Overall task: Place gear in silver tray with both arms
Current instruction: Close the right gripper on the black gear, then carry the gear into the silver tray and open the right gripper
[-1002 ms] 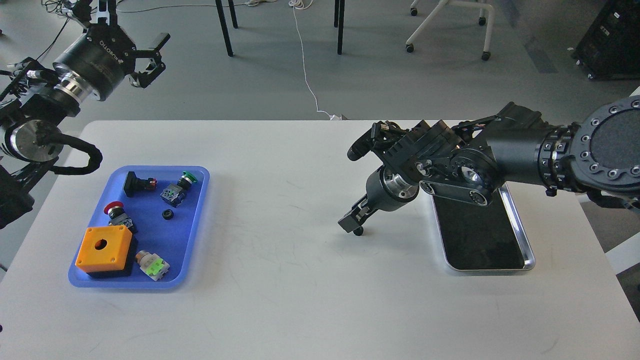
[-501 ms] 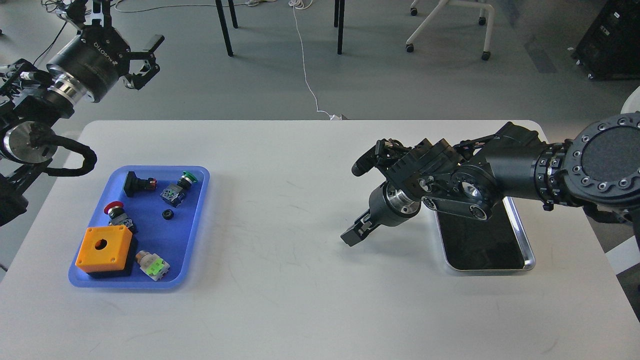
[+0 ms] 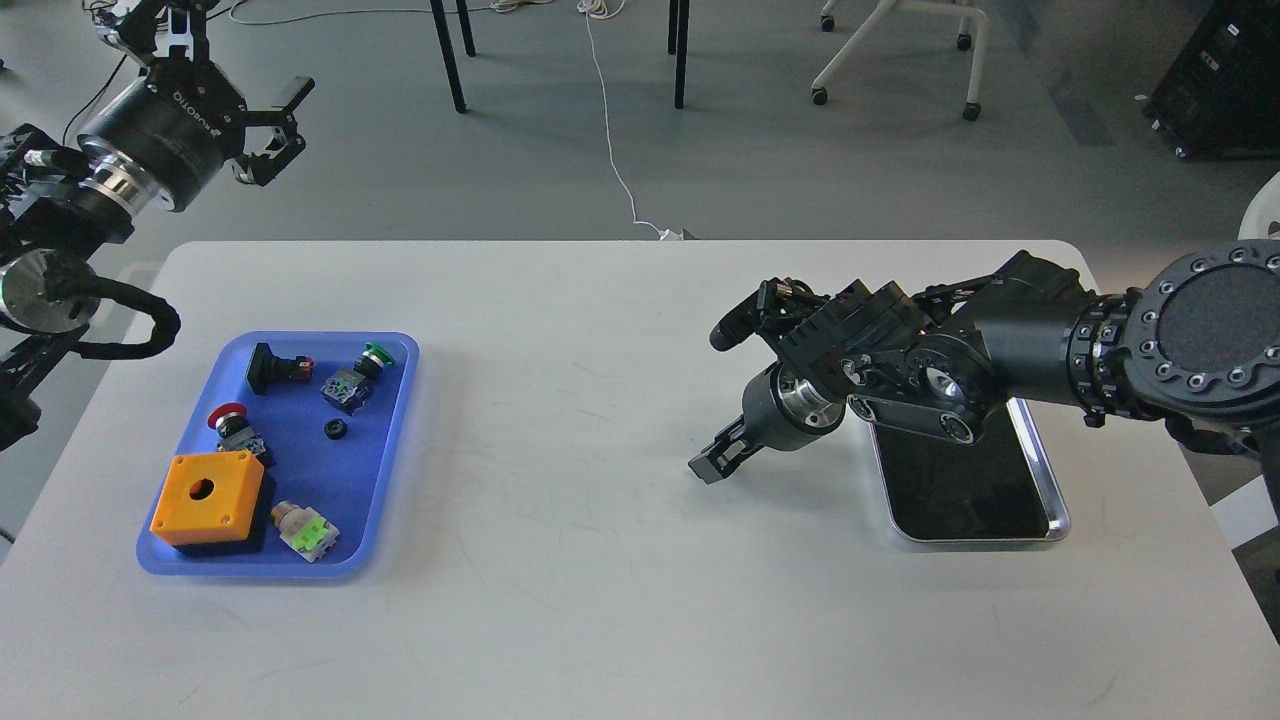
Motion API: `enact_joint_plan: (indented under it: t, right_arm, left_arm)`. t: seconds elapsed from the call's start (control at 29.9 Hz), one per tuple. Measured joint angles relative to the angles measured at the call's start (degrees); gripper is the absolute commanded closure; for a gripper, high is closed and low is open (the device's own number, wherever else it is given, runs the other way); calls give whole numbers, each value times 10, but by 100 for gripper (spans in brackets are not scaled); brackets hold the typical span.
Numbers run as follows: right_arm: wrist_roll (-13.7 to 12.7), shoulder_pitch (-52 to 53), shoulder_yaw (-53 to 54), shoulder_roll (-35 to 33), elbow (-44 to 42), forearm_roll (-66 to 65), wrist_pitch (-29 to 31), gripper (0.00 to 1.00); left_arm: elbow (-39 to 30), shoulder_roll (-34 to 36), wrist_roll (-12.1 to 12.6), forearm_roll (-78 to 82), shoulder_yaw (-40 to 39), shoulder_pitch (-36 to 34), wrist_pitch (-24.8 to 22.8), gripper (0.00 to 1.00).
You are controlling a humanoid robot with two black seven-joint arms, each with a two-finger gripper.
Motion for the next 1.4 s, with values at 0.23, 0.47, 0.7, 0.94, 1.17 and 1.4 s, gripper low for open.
enact_joint_plan:
  t: [0.23,0.47,0.7,0.94,1.17,1.4]
  right_arm:
    - [-1,-3,-7,0,1,4,-4,57]
    - [-1,-7,-7,0,0,6,-22,61]
    - [-1,-14,-6,0,-13,8,-31,69]
    - [-1,-18,-7,0,-15,7,-30,75]
    - [0,-14,-8,0,-11,7,-27,83]
    - [0,39,9,0,21,9,-30,83]
  left_arm:
    - [0,2,-4,0,-2,11,0,3]
    - [0,2,-5,-1,-3,12,0,3]
    - [0,2,-5,0,-3,13,0,3]
    - [0,2,-5,0,-3,13,0,3]
    - [0,10,-5,0,-2,13,0,3]
    - [0,25,-5,-1,-2,14,0,3]
